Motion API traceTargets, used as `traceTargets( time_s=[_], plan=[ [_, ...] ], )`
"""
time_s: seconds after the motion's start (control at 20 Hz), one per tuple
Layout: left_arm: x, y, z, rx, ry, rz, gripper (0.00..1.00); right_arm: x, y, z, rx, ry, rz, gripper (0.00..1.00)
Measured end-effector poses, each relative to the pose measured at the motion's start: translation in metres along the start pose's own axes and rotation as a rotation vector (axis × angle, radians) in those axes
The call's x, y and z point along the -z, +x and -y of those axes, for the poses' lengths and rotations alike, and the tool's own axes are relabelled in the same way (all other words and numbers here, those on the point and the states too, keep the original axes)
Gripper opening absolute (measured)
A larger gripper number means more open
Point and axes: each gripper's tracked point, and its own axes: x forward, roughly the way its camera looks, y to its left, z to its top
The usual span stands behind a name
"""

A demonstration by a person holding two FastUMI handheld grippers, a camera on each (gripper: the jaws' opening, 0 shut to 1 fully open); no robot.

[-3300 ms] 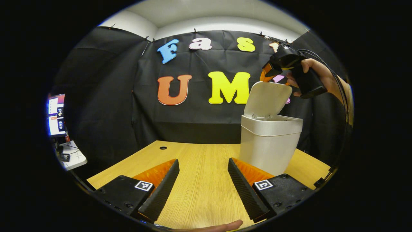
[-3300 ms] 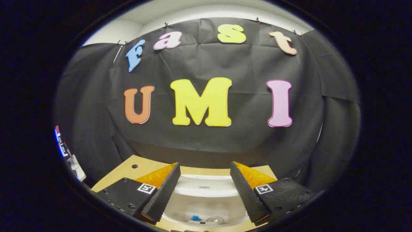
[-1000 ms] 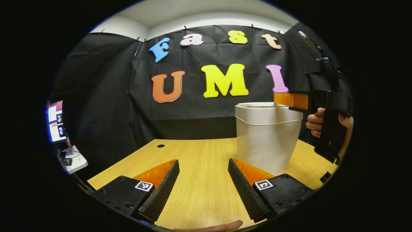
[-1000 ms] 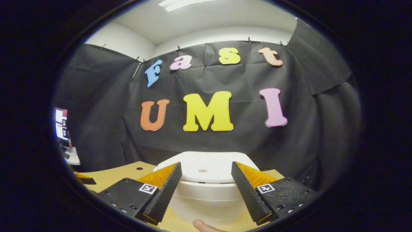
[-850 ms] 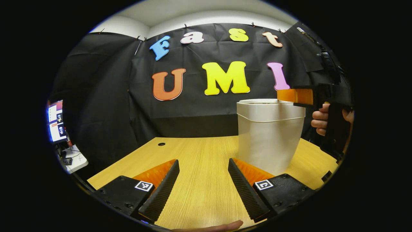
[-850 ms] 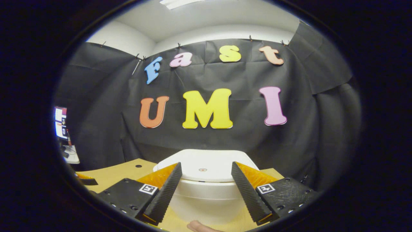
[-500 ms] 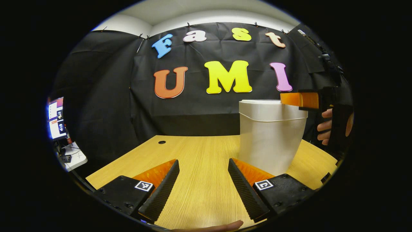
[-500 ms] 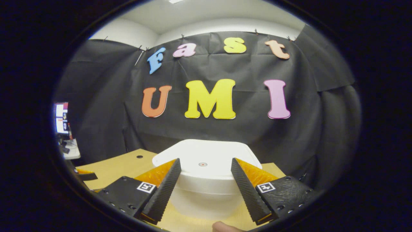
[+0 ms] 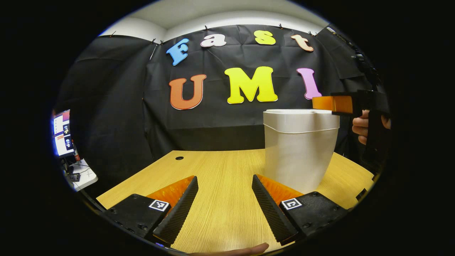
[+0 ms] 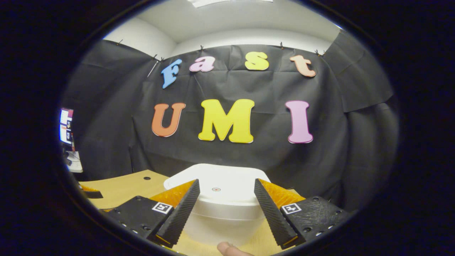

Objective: Press the lid of the desktop garbage bin to open it, pick up the crumpled paper on the desktop and throw it into the bin, then pick up the pop can on the desktop and drop it into the bin, and finally close the garbage bin lid.

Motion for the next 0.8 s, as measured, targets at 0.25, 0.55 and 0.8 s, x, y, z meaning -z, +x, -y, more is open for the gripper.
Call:
traceTargets(
  time_s=[0.25, 0.55, 0.8],
  plan=[
    [-0.006, -0.004, -0.006, -0.01, -0.008, 0.019, 0.98, -0.019, -0.048, 0.013, 0.057, -0.041, 0.088, 0.95],
    [-0.014, -0.011, -0.006, -0.009, -0.019, 0.047, 0.98, 0.013, -0.109, 0.025, 0.088, -0.055, 0.053, 0.97],
    [-0.02, -0.018, 0.004, 0.005, -0.007, 0.076, 0.98, 0.053, -0.14, 0.056, 0.137, -0.058, 0.014, 0.95]
  ],
)
